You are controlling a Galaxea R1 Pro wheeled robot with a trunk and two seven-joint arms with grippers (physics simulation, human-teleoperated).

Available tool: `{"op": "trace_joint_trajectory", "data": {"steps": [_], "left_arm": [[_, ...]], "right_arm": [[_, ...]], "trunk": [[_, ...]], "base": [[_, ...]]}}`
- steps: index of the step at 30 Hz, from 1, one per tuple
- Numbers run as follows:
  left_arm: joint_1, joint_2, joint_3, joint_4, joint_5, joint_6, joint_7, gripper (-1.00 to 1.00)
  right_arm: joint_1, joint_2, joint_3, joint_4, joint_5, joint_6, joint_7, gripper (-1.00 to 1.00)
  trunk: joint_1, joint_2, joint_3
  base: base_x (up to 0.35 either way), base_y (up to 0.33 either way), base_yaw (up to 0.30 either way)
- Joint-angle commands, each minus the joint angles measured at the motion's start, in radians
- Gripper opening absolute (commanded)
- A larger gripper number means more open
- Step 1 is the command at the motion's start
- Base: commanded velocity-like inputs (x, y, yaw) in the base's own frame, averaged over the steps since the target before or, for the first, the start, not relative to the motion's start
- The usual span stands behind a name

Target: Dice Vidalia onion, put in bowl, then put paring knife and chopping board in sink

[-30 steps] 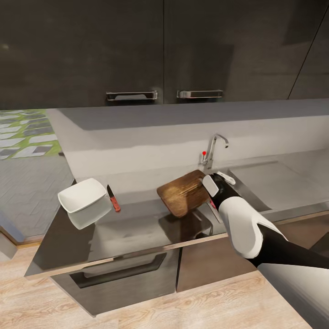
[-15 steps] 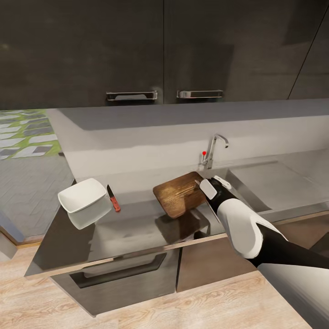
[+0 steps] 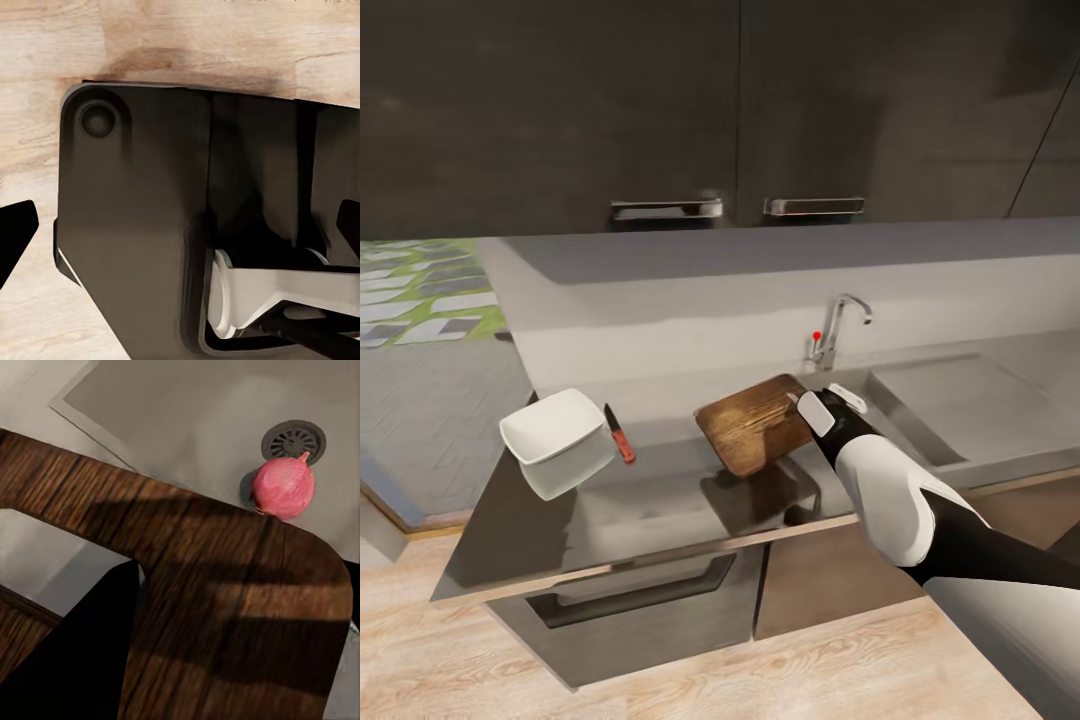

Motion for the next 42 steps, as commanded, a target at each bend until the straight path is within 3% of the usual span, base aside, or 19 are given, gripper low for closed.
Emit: {"op": "trace_joint_trajectory", "data": {"steps": [1, 17, 25, 32, 42], "left_arm": [[0.0, -0.001, 0.008, -0.001, 0.002, 0.001, -0.01, 1.0], [0.0, -0.002, 0.008, -0.001, 0.002, 0.0, -0.01, 1.0], [0.0, -0.001, 0.008, -0.001, 0.002, 0.0, -0.01, 1.0], [0.0, -0.001, 0.008, -0.001, 0.002, 0.0, -0.01, 1.0], [0.0, -0.001, 0.008, -0.001, 0.002, 0.0, -0.01, 1.0]], "right_arm": [[0.0, 0.0, 0.006, -0.003, -0.009, 0.005, -0.007, -1.0], [0.0, 0.0, 0.002, -0.005, -0.009, 0.005, -0.011, -1.0], [0.0, 0.0, -0.004, -0.006, -0.011, -0.026, -0.017, -1.0], [0.0, 0.0, -0.013, -0.002, -0.016, -0.064, -0.095, -1.0], [0.0, 0.0, -0.109, 0.003, -0.014, -0.104, -0.139, -1.0]], "trunk": [[0.001, -0.002, -0.002], [0.001, -0.002, -0.002], [0.001, -0.002, -0.002], [0.001, -0.002, -0.002], [0.001, -0.002, -0.002]], "base": [[0.0, 0.05, 0.201], [0.0, 0.006, 0.268], [0.0, 0.0, 0.078], [0.0, 0.0, 0.003], [0.0, 0.0, 0.0]]}}
